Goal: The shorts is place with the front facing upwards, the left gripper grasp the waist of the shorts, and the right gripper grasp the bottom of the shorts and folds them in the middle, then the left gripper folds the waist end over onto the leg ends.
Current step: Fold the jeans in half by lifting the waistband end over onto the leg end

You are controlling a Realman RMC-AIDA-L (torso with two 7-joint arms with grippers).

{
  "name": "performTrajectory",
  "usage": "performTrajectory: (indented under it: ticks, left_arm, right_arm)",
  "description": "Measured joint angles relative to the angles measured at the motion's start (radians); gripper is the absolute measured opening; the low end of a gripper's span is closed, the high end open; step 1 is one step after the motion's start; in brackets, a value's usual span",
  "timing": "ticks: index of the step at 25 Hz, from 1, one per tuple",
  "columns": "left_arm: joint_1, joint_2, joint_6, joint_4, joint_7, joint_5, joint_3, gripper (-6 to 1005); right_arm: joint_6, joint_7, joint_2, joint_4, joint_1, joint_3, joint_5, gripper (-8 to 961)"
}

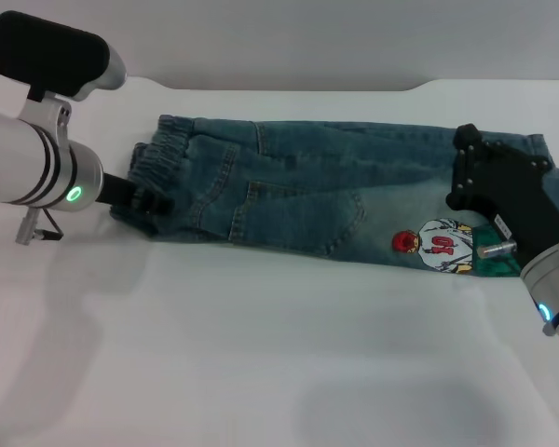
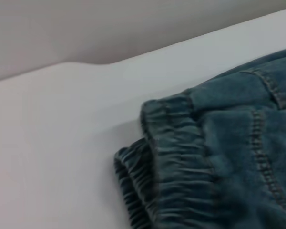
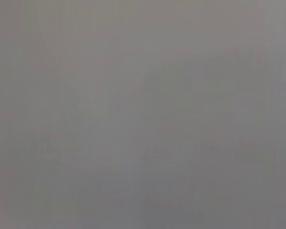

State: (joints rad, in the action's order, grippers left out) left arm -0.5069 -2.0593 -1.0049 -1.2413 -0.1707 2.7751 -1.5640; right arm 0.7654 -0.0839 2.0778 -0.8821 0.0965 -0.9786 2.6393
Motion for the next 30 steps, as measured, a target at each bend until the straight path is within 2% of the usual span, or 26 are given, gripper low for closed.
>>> performTrajectory:
  ticks: [5,10,13,23,30]
  left_arm:
    - [0.017,-0.001,0.010,-0.014,-0.014,-0.002,0.010,687]
    - [0.026,-0.001,0.015,-0.008,-0.015,-0.003,0.004,434]
    - [0.033,0.000,0.014,-0.018,-0.015,-0.004,0.004,170]
    - [0.057,0.001,0.001,-0.076,-0.015,0.001,0.002,-2]
    - [0.125,0.001,-0.020,-0.216,-0.004,0.013,-0.001,2]
  right_arm:
    - [0.000,-0.003,-0.002,-0.020,-0.016,-0.002,0.004,0]
    - [0.000,-0.004,-0.002,-0.028,-0.028,0.000,0.005,0]
    - [0.000,-0.005,-0.002,-0.037,-0.036,0.001,0.005,0]
    - [0.000,-0.005,-0.002,-0.040,-0.040,0.003,0.005,0]
    - [-0.002,0.000,-0.001,-0.040,-0.035,0.003,0.003,0]
